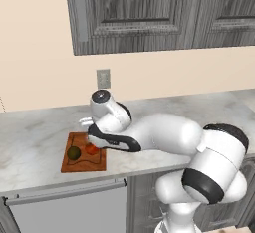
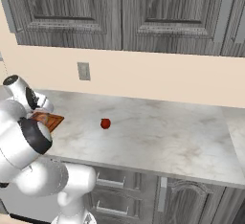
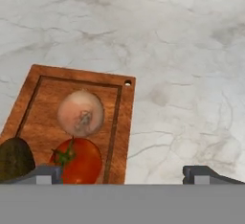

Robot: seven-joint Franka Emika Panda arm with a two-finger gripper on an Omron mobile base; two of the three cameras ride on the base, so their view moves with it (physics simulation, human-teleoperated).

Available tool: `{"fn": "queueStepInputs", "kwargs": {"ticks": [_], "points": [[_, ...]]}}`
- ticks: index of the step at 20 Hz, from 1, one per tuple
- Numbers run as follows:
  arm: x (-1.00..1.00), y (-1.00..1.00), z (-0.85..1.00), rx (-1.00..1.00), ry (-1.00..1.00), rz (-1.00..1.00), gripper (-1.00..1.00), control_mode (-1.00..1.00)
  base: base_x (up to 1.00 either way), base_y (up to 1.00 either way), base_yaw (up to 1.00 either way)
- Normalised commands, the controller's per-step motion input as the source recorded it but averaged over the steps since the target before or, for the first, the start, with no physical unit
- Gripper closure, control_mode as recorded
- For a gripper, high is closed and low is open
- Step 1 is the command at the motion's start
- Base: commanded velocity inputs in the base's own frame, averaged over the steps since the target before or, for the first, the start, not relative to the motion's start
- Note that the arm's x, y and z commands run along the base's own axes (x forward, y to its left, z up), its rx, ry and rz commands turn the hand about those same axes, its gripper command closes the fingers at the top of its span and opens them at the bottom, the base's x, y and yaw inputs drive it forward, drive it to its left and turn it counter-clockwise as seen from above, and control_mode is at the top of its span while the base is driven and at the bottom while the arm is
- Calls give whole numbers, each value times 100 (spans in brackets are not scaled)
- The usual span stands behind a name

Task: Place the avocado, onion, tomato, and bell pepper on the cutting board.

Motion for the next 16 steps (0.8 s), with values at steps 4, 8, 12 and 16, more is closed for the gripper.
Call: {"fn": "queueStepInputs", "kwargs": {"ticks": [4,8,12,16], "points": [[-31,-73,26,-4,-15,0,-100,-100,0,0,0],[-10,-75,35,-3,-2,-5,-100,-100,0,0,0],[-6,-85,35,-3,0,-8,-100,-100,0,0,0],[-2,-85,37,-6,0,-7,-100,-100,0,0,0]]}}
